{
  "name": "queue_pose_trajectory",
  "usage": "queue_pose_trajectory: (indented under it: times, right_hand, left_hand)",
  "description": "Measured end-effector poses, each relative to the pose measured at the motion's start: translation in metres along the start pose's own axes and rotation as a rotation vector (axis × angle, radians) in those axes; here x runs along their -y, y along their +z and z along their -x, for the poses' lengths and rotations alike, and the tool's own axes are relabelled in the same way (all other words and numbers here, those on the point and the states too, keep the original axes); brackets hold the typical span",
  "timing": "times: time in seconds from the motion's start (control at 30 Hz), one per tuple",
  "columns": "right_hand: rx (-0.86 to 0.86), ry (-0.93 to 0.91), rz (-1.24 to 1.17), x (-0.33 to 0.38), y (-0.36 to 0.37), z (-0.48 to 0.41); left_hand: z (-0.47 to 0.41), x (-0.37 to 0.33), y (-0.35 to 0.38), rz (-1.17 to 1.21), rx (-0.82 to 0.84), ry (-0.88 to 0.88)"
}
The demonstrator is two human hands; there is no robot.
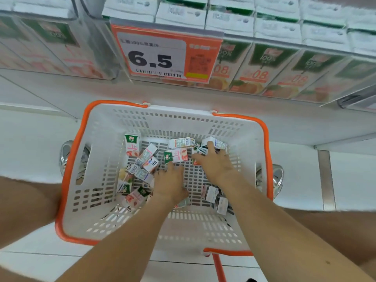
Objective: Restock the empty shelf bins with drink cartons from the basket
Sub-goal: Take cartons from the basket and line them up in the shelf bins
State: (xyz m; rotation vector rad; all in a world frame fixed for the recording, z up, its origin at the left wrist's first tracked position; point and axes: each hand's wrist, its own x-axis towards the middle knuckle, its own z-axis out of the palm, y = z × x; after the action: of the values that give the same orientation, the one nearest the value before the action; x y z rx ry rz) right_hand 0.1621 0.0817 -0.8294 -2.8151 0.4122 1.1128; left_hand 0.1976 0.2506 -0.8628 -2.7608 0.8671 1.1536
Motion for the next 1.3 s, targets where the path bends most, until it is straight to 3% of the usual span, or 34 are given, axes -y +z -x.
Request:
queue_pose_trajectory:
  times: [0.17,0.37,0.47,0.7,0.8,0.93,1.3]
  right_hand:
    - [-0.107,0.043,-0.016,-0.008,0.001,0.007]
    - [-0.265,0.029,-0.055,-0.016,-0.025,0.030]
    - [-0.303,0.018,-0.225,-0.016,-0.043,0.046]
    - [-0.348,-0.234,-0.736,-0.010,-0.106,0.099]
    - [-0.319,-0.329,-0.792,-0.006,-0.138,0.137]
    - [-0.350,-0.393,-0.826,-0.005,-0.170,0.186]
    - [-0.930,-0.309,-0.919,0.001,-0.231,0.254]
  left_hand:
    - [0.011,0.011,-0.007,0.552,-0.101,0.006]
    - [0.031,0.012,-0.063,1.165,0.095,-0.140]
    - [0.046,0.014,-0.092,1.373,0.119,-0.178]
    - [0.091,0.029,-0.142,1.333,0.047,-0.031]
    - [0.113,0.034,-0.160,1.353,0.056,0.107]
    - [0.143,0.038,-0.180,1.250,-0.048,0.157]
    - [0.225,-0.002,-0.250,0.874,-0.649,0.603]
